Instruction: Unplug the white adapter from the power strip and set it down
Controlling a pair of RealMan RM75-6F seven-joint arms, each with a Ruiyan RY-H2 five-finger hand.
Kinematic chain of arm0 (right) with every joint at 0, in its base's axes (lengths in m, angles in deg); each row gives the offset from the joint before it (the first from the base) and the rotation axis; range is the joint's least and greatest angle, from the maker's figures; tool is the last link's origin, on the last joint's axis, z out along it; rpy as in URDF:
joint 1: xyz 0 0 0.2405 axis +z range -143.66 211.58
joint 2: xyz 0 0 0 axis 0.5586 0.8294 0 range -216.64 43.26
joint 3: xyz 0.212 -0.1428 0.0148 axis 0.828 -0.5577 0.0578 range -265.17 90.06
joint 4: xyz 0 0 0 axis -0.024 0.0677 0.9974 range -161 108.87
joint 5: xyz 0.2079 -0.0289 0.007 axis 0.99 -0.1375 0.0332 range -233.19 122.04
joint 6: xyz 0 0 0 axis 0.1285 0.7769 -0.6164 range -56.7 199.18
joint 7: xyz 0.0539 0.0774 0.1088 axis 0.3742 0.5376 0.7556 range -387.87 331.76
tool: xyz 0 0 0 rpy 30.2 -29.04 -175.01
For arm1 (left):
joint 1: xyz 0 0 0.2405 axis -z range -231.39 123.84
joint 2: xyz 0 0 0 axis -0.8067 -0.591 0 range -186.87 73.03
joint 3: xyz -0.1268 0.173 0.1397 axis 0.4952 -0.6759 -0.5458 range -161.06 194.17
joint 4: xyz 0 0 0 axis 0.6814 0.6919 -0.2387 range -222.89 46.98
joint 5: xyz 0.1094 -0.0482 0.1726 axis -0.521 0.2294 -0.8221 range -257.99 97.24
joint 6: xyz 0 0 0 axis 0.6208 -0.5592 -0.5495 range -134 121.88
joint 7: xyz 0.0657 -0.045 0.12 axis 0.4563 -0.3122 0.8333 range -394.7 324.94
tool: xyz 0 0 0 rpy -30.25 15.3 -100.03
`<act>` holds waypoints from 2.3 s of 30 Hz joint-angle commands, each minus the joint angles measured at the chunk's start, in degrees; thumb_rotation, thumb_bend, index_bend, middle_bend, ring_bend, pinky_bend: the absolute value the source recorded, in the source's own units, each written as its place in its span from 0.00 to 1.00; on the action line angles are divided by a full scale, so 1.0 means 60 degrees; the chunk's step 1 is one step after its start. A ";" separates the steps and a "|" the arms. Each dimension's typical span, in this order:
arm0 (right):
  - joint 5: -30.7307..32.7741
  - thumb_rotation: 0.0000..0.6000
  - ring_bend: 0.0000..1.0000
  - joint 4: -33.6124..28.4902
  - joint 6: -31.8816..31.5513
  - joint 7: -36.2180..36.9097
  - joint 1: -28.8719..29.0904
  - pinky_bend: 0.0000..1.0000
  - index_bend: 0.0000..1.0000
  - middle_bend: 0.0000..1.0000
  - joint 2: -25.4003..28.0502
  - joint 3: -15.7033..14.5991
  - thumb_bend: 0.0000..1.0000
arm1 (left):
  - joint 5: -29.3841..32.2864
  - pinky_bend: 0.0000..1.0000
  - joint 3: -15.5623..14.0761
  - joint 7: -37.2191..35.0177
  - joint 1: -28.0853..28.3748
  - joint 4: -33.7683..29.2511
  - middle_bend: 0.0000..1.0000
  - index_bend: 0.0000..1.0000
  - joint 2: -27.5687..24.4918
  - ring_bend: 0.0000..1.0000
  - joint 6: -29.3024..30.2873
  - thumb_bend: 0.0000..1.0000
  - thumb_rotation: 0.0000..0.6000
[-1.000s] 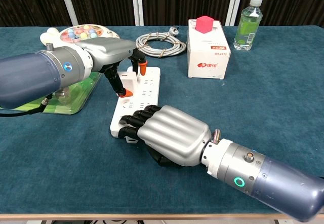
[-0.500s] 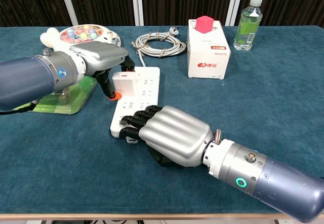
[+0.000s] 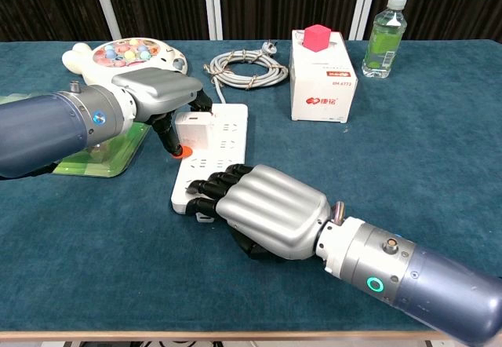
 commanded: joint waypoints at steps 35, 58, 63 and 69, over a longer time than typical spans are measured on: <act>0.0070 1.00 0.19 -0.0206 -0.0042 -0.0114 -0.0053 0.19 0.22 0.21 0.0043 -0.0100 1.00 | 0.0087 0.02 0.0385 -0.0273 -0.0060 -0.0371 0.70 0.63 0.0261 0.19 0.0465 0.44 1.00; 0.0088 1.00 0.19 -0.0352 -0.0012 -0.0251 -0.0116 0.19 0.22 0.21 0.0073 -0.0180 1.00 | -0.0478 0.03 0.0294 -0.0653 -0.0160 -0.0206 0.73 0.67 0.0142 0.22 0.0240 0.44 1.00; 0.0067 1.00 0.19 -0.0346 -0.0018 -0.0246 -0.0126 0.19 0.22 0.21 0.0055 -0.0211 1.00 | -0.0539 0.04 0.0136 -0.0603 -0.0243 -0.0142 0.74 0.68 0.0075 0.22 0.0256 0.44 1.00; 0.0060 1.00 0.19 -0.0359 -0.0022 -0.0257 -0.0144 0.19 0.22 0.21 0.0028 -0.0231 1.00 | -0.0844 0.05 0.0136 -0.0789 -0.0298 -0.0115 0.75 0.69 -0.0172 0.23 0.0258 0.44 1.00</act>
